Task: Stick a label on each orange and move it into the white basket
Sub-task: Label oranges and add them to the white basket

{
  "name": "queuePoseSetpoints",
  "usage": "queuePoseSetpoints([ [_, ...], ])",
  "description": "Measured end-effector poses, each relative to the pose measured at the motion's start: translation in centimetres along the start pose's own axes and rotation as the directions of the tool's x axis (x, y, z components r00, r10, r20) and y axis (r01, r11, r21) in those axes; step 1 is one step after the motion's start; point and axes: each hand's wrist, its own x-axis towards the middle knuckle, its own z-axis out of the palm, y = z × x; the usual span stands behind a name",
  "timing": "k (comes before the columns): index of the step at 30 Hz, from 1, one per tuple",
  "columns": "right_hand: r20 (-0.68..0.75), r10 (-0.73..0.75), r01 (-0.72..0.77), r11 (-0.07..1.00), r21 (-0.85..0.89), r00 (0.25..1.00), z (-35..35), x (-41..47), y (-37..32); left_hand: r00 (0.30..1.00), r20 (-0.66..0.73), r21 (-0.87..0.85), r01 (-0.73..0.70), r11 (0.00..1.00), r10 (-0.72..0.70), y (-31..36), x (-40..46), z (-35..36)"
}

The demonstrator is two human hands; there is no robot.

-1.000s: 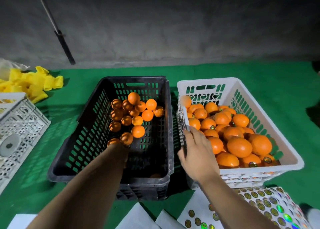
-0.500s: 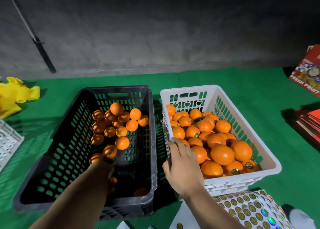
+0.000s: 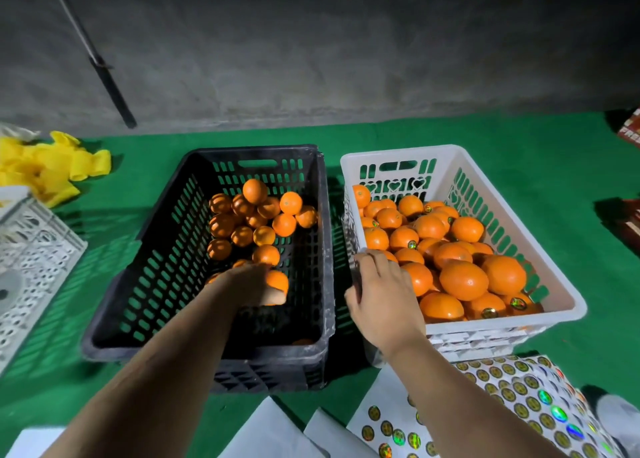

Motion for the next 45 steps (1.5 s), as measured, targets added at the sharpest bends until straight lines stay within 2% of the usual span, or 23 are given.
queuePoseSetpoints([
  [1, -0.002, -0.004, 0.004, 1.000, -0.004, 1.000, 0.0, 0.0, 0.0, 0.995, -0.051, -0.089, -0.095, 0.991, 0.091, 0.3, -0.6, -0.2],
  [2, -0.006, -0.009, 0.009, 1.000, -0.006, 1.000, 0.0, 0.0, 0.0, 0.985, -0.121, -0.166, -0.143, 0.976, 0.124, 0.6, -1.8, -0.2],
  [4, -0.020, -0.017, 0.017, 1.000, 0.000, 1.000, 0.1, -0.1, 0.0, 0.906, -0.411, -0.323, -0.248, 0.913, 0.101, 0.5, -4.2, 0.9],
  [6, -0.040, -0.014, 0.014, 1.000, 0.017, 0.999, 0.1, -0.2, 0.1, 0.757, -0.648, -0.336, -0.383, 0.861, 0.083, 1.0, -7.3, 2.9],
  [7, -0.049, -0.015, 0.016, 0.999, 0.029, 0.999, 0.0, -0.2, 0.1, 0.658, -0.751, -0.352, -0.475, 0.806, 0.060, 1.7, -9.0, 4.4],
  [9, -0.060, -0.033, 0.037, 0.997, 0.069, 0.998, -0.1, -0.5, 0.2, 0.478, -0.878, -0.321, -0.620, 0.716, 0.020, 3.5, -11.9, 8.0],
  [10, -0.066, -0.050, 0.057, 0.993, 0.102, 0.997, -0.2, -0.6, 0.3, 0.424, -0.906, -0.300, -0.661, 0.687, 0.012, 4.4, -13.1, 10.0],
  [11, -0.076, -0.071, 0.081, 0.986, 0.146, 0.995, -0.4, -0.7, 0.3, 0.404, -0.915, -0.293, -0.690, 0.662, 0.017, 5.3, -14.1, 12.1],
  [12, -0.096, -0.090, 0.108, 0.972, 0.208, 0.991, -0.7, -1.0, 0.5, 0.414, -0.910, -0.297, -0.702, 0.647, 0.031, 6.0, -14.8, 14.3],
  [13, -0.128, -0.102, 0.135, 0.949, 0.285, 0.986, -0.9, -1.2, 0.7, 0.461, -0.886, -0.329, -0.698, 0.637, 0.047, 6.5, -15.1, 16.4],
  [15, -0.230, -0.082, 0.182, 0.872, 0.455, 0.970, -1.1, -2.2, 1.6, 0.616, -0.785, -0.462, -0.651, 0.602, 0.064, 7.5, -15.0, 20.3],
  [17, -0.325, -0.004, 0.213, 0.760, 0.613, 0.946, -0.9, -4.6, 3.2, 0.743, -0.660, -0.553, -0.582, 0.596, 0.113, 8.3, -14.2, 23.7],
  [19, -0.361, 0.054, 0.221, 0.702, 0.677, 0.931, 0.4, -8.7, 5.0, 0.817, -0.538, -0.567, -0.533, 0.628, 0.207, 8.7, -13.0, 26.5],
  [21, -0.334, 0.082, 0.165, 0.747, 0.644, 0.939, 2.7, -13.7, 7.2, 0.863, -0.401, -0.548, -0.495, 0.674, 0.307, 9.0, -11.7, 28.5],
  [23, -0.183, 0.083, 0.035, 0.827, 0.561, 0.980, 5.4, -18.0, 9.3, 0.889, -0.277, -0.549, -0.457, 0.699, 0.364, 9.7, -10.5, 29.8],
  [25, 0.054, 0.011, -0.034, 0.895, 0.445, 0.998, 7.9, -20.5, 11.2, 0.912, -0.174, -0.626, -0.394, 0.673, 0.372, 10.2, -9.5, 30.8],
  [27, 0.294, -0.039, -0.069, 0.935, 0.348, 0.955, 9.3, -21.5, 12.4, 0.925, -0.099, -0.659, -0.336, 0.673, 0.366, 10.1, -8.4, 31.9],
  [30, 0.447, -0.057, -0.035, 0.980, 0.195, 0.893, 10.4, -21.5, 13.2, 0.940, -0.057, -0.582, -0.305, 0.754, 0.337, 9.4, -7.4, 33.2],
  [37, 0.471, -0.095, 0.110, 0.994, -0.005, 0.877, 10.9, -20.8, 13.4, 0.959, -0.012, -0.593, -0.235, 0.770, 0.283, 9.1, -6.8, 34.0],
  [45, 0.425, -0.147, 0.147, 0.989, 0.033, 0.893, 10.9, -19.9, 13.5, 0.964, 0.036, -0.650, -0.177, 0.739, 0.263, 8.9, -6.5, 34.4],
])
